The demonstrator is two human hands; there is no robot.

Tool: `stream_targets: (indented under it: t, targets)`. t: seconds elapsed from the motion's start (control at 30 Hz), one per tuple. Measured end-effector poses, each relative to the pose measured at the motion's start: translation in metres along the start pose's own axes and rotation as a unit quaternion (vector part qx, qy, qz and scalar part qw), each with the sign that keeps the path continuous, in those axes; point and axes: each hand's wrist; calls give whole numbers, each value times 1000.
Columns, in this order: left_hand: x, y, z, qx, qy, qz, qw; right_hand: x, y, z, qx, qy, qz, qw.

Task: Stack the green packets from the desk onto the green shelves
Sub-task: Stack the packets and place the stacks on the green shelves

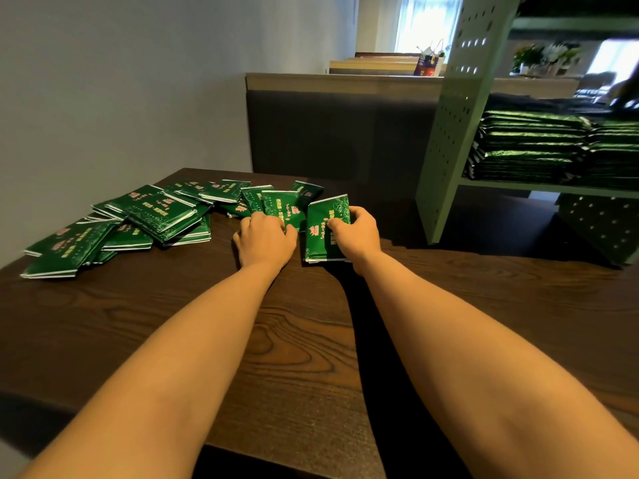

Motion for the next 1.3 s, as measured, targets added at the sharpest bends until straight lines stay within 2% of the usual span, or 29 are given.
stream_targets:
  t: [0.17, 0.33, 0.47, 0.6, 0.83, 1.0, 1.13, 1.3]
  targets:
    - [4, -2, 0, -40, 8, -58, 997, 1, 0, -3, 29, -2, 11, 1000]
    - [9, -4, 1, -28, -10, -107, 994, 1, 0, -1, 36, 9, 20, 999]
    - [6, -6, -7, -135, -2, -109, 985, 0, -3, -4, 60, 10, 29, 998]
    - [-3, -5, -20, -314, 13, -96, 945, -3, -7, -4, 119, 9, 55, 991]
    - [-25, 20, -41, -473, -23, -87, 876, -19, -31, 2, 276, 14, 141, 951]
    - [-36, 34, -40, -439, -32, -43, 897, -24, -46, 12, 271, -26, 147, 951]
    - [-35, 28, -42, -346, -2, 37, 937, -24, -42, 18, 251, -15, 121, 960]
    - [-38, 14, -40, -268, -16, 115, 956, -25, -31, 15, 230, -3, 113, 967]
Point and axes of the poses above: each hand's wrist, its own x-axis towards the middle knuckle, its own z-axis out of the palm, y = z × x, and after that the axes turned 8 degrees about -y, right-handed
